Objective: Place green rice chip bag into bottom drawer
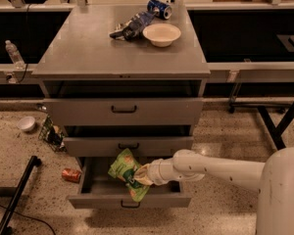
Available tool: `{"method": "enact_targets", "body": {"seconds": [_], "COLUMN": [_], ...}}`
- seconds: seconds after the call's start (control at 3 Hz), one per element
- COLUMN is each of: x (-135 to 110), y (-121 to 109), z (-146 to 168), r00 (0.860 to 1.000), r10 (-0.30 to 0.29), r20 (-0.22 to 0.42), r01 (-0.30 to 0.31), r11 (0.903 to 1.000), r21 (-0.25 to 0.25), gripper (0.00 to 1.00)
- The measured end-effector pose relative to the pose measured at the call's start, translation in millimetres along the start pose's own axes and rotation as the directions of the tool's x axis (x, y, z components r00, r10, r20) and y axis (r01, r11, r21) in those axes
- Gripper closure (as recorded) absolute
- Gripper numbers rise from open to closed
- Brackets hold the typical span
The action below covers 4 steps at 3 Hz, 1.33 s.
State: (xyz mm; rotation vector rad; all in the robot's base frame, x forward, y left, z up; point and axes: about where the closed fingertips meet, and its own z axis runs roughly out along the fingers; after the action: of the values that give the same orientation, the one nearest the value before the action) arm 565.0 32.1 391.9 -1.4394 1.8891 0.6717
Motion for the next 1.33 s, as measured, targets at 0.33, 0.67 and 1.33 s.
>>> {"method": "enact_targets", "body": {"seconds": [0.33,0.67,1.33], "x": [37.2,53.7,71.6], "y": [-13.2,-31.2,-58.6], "z": [17.8,24.3,35.2], "r00": [0.999,0.998,0.997], "r10": [-0.008,-0.018,-0.035], "r20": [-0.045,-0.068,-0.067], "r01": [0.008,0.019,0.039], "r11": [1.0000,0.9998,0.9975], "r21": [-0.006,0.005,0.059], "gripper": [1.00,1.00,0.82]}}
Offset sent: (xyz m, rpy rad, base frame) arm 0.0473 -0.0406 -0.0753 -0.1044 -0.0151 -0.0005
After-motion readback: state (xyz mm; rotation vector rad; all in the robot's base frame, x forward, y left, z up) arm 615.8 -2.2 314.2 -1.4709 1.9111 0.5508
